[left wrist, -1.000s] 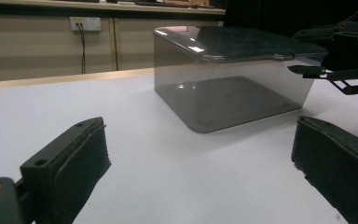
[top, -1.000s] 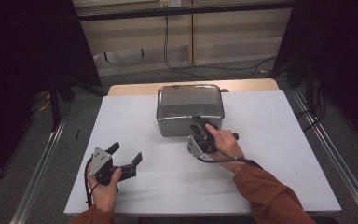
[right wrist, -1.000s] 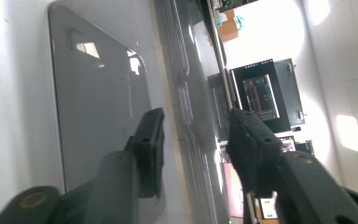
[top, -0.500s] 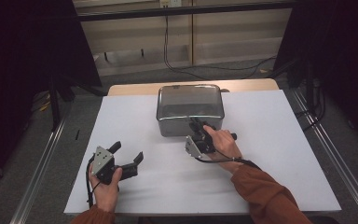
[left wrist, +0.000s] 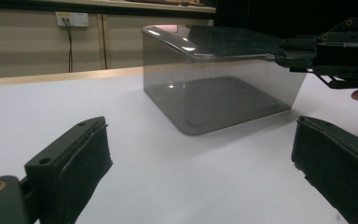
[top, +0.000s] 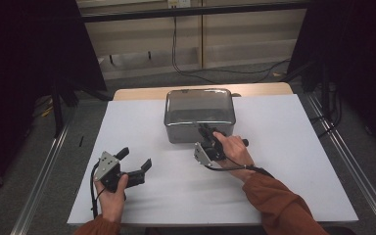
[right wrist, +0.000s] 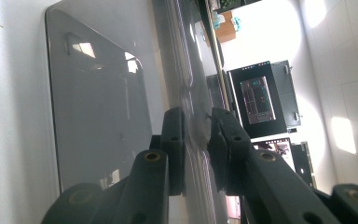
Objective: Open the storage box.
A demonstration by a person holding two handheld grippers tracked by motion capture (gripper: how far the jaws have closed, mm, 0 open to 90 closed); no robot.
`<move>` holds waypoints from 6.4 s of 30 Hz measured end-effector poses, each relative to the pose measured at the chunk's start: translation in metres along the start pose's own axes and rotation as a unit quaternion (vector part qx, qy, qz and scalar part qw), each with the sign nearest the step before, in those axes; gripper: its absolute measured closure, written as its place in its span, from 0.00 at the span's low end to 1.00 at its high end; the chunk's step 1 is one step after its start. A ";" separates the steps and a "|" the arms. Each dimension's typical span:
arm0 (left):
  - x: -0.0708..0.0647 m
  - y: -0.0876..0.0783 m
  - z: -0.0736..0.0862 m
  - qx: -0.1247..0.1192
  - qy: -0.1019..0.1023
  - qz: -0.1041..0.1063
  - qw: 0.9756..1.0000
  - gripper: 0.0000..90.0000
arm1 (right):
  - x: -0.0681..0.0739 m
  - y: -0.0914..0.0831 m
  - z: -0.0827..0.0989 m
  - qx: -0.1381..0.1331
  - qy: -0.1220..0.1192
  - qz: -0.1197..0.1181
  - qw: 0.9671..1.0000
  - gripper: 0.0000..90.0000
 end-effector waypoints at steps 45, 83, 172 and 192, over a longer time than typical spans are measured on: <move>-0.008 0.065 -0.031 0.001 0.063 0.032 0.998 0.03 | -0.018 -0.002 -0.007 -0.011 0.010 0.006 1.000 0.86; 0.013 0.136 -0.062 -0.003 0.094 0.021 0.995 0.05 | -0.047 -0.003 -0.018 -0.020 0.022 0.023 0.999 0.89; 0.020 0.149 -0.063 -0.017 0.123 -0.005 0.992 0.19 | -0.068 -0.003 0.068 -0.047 0.460 -0.086 0.883 0.17; 0.026 0.154 -0.077 -0.034 0.116 -0.005 0.993 0.22 | -0.086 -0.004 0.070 -0.082 0.492 -0.072 0.864 0.35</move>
Point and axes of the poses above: each handheld gripper's, and its own axes: y roughly forward along the jaws, z roughly out of its underside, x roughly to its left, the point moved 9 cm from there along y, roughly forward along the jaws, and after that the axes turned 11 degrees about y, right-handed, at the moved point
